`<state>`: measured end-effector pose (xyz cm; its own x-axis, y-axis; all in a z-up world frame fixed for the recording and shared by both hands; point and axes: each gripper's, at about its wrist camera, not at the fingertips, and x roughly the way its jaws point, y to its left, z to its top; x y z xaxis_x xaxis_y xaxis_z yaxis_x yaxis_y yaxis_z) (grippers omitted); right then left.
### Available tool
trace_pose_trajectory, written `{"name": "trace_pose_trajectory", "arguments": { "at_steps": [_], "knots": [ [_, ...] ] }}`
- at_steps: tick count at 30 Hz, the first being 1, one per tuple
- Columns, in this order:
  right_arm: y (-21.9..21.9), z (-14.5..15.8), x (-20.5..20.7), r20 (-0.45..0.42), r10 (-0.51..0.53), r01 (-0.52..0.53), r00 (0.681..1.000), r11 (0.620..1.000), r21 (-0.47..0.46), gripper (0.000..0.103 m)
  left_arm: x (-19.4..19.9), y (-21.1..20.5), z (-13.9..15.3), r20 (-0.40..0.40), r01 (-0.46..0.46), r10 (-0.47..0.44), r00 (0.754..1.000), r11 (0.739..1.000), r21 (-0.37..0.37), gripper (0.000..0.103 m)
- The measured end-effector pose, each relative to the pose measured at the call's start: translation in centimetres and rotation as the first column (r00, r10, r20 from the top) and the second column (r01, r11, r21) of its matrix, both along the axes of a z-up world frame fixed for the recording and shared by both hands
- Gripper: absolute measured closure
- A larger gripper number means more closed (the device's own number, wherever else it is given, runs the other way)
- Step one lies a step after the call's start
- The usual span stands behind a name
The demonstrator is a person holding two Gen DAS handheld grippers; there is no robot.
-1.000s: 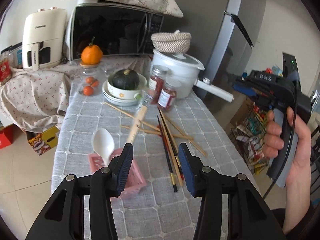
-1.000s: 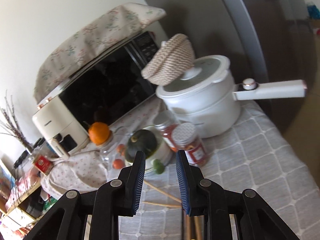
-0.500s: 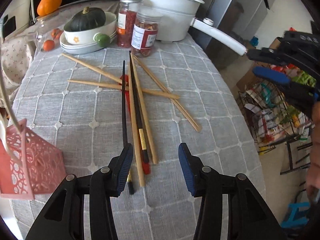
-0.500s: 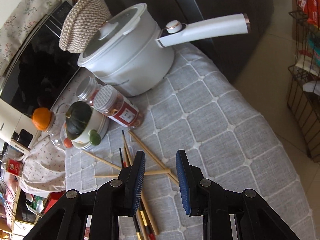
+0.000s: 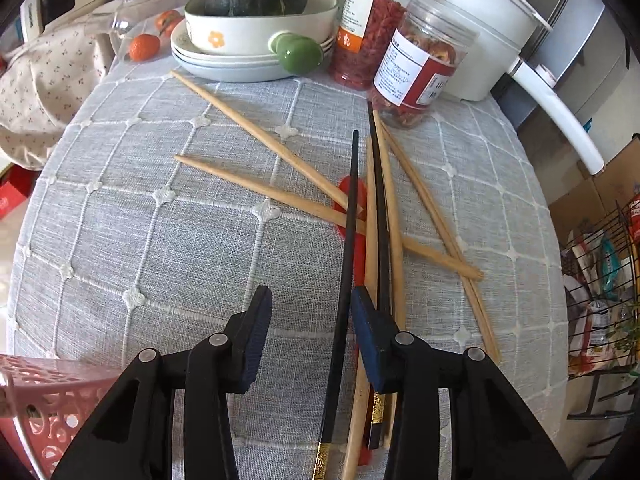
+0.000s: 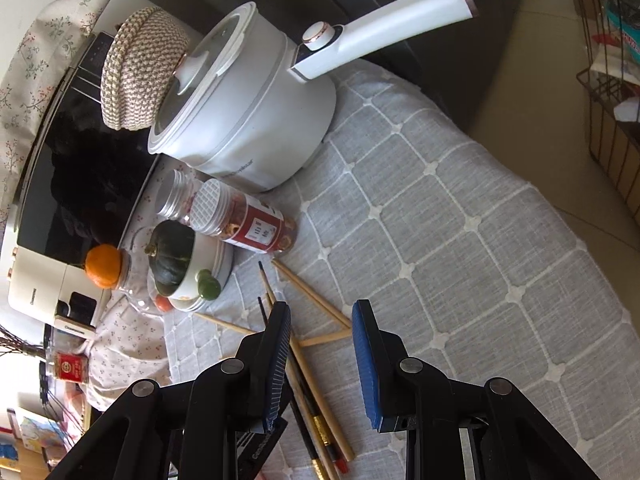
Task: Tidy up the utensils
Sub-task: 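Grasp a black chopstick with the left tool while the right tool approaches wooden chopsticks, then lift the black chopstick with the left tool while the right tool grasps a wooden chopstick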
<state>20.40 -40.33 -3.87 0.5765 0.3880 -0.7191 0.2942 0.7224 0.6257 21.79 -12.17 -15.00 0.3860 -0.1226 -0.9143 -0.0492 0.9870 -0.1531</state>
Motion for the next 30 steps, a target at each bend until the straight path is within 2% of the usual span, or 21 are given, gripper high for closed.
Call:
{"name": "trace_pose_trajectory", "arguments": {
  "at_steps": [3, 4, 5, 6, 8, 9, 10, 12, 17, 22, 25, 28, 30],
  "knots": [
    [0.0, -0.1, 0.0, -0.002, 0.002, -0.002, 1.0, 1.0, 0.008, 0.074, 0.6, -0.6, 0.0, 0.004, 0.028, -0.028, 1.0, 0.999, 0.033, 0.068],
    [0.0, -0.1, -0.1, -0.004, 0.001, -0.001, 1.0, 1.0, 0.007, 0.074, 1.0, -0.9, 0.0, -0.003, 0.038, -0.038, 0.999, 0.998, 0.054, 0.072],
    [0.0, -0.2, -0.1, -0.006, 0.001, -0.001, 1.0, 1.0, 0.006, 0.074, 1.4, -1.1, -0.1, -0.025, 0.047, -0.045, 0.999, 0.996, 0.071, 0.082],
    [0.0, -0.2, 0.0, -0.007, 0.003, -0.003, 1.0, 1.0, 0.005, 0.074, 1.9, -1.4, -0.5, -0.056, 0.059, -0.054, 0.997, 0.995, 0.083, 0.086],
    [0.0, -0.3, 0.0, -0.009, 0.009, -0.009, 1.0, 1.0, 0.001, 0.074, 2.6, -2.1, -0.5, -0.069, 0.096, -0.088, 0.994, 0.986, 0.133, 0.086],
    [0.1, -0.4, 0.1, -0.012, 0.013, -0.013, 1.0, 1.0, -0.002, 0.074, 2.7, -2.7, -0.5, -0.069, 0.123, -0.113, 0.991, 0.978, 0.166, 0.094],
    [0.2, -0.5, 0.2, -0.015, 0.02, -0.02, 1.0, 1.0, -0.004, 0.074, 2.6, -3.1, -0.5, -0.076, 0.143, -0.132, 0.988, 0.974, 0.176, 0.097],
    [0.5, -0.8, 0.5, -0.018, 0.044, -0.044, 0.999, 0.999, -0.014, 0.074, 2.1, -3.0, -0.1, -0.074, 0.14, -0.131, 0.989, 0.981, 0.135, 0.098],
    [1.2, -2.1, 1.0, -0.065, 0.082, -0.085, 0.995, 0.996, -0.038, 0.074, -2.8, -2.7, 4.0, 0.074, 0.189, -0.192, 0.979, 0.981, 0.046, 0.097],
    [2.5, -2.7, 1.8, -0.088, 0.114, -0.124, 0.99, 0.986, -0.111, 0.074, -9.3, -1.6, 7.4, 0.219, 0.278, -0.275, 0.936, 0.96, 0.016, 0.097],
    [4.0, -3.7, 2.3, -0.108, 0.17, -0.182, 0.98, 0.976, -0.118, 0.074, -12.5, -0.1, 9.0, 0.317, 0.327, -0.31, 0.896, 0.945, -0.001, 0.098],
    [6.4, -5.2, 3.2, -0.133, 0.254, -0.27, 0.958, 0.956, -0.118, 0.074, -14.9, 1.7, 9.2, 0.381, 0.38, -0.332, 0.863, 0.923, -0.057, 0.097],
    [8.2, -6.4, 3.7, -0.141, 0.317, -0.333, 0.938, 0.936, -0.113, 0.074, -15.9, 2.8, 9.4, 0.422, 0.381, -0.323, 0.847, 0.923, -0.058, 0.098]
  ]
}}
